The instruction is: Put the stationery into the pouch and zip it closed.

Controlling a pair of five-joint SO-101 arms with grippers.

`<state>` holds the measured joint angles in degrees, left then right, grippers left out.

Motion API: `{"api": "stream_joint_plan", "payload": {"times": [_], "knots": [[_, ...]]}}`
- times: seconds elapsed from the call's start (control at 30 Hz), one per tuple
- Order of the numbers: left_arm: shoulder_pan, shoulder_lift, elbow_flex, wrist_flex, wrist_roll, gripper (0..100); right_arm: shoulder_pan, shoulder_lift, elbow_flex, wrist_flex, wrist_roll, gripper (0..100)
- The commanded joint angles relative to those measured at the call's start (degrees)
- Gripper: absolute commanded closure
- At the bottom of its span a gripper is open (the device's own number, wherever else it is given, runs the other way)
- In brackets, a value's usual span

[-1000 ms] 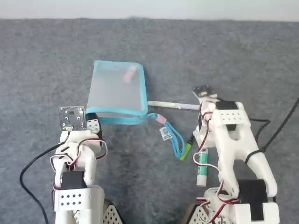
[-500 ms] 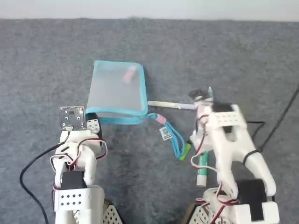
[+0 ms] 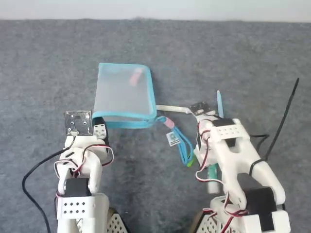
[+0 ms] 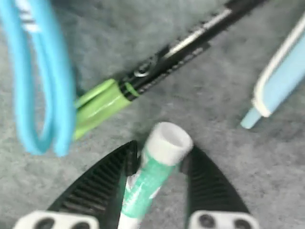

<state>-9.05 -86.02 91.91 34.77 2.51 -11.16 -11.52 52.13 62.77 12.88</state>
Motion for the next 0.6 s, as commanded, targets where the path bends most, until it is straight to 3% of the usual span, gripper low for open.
{"api": "stream_joint_plan", "payload": {"times": [0.0, 0.13, 0.33, 0.57], "knots": [[0.53, -0.09, -2.86, -1.58, 0.97, 99, 1.71, -0.57, -0.53, -1.63, -0.26, 97.3], [0.62, -0.09, -2.77, -1.58, 0.97, 99, 6.55, -0.57, -8.97, 2.95, 1.85, 97.7], [0.62, -0.09, -2.77, -1.49, 0.97, 99, 15.34, -0.22, -32.97, 15.96, 5.27, 97.3], [0.7, -0.09, -2.77, -1.58, 0.97, 99, 18.77, 9.8, -47.12, 17.01, 10.37, 97.2]]}}
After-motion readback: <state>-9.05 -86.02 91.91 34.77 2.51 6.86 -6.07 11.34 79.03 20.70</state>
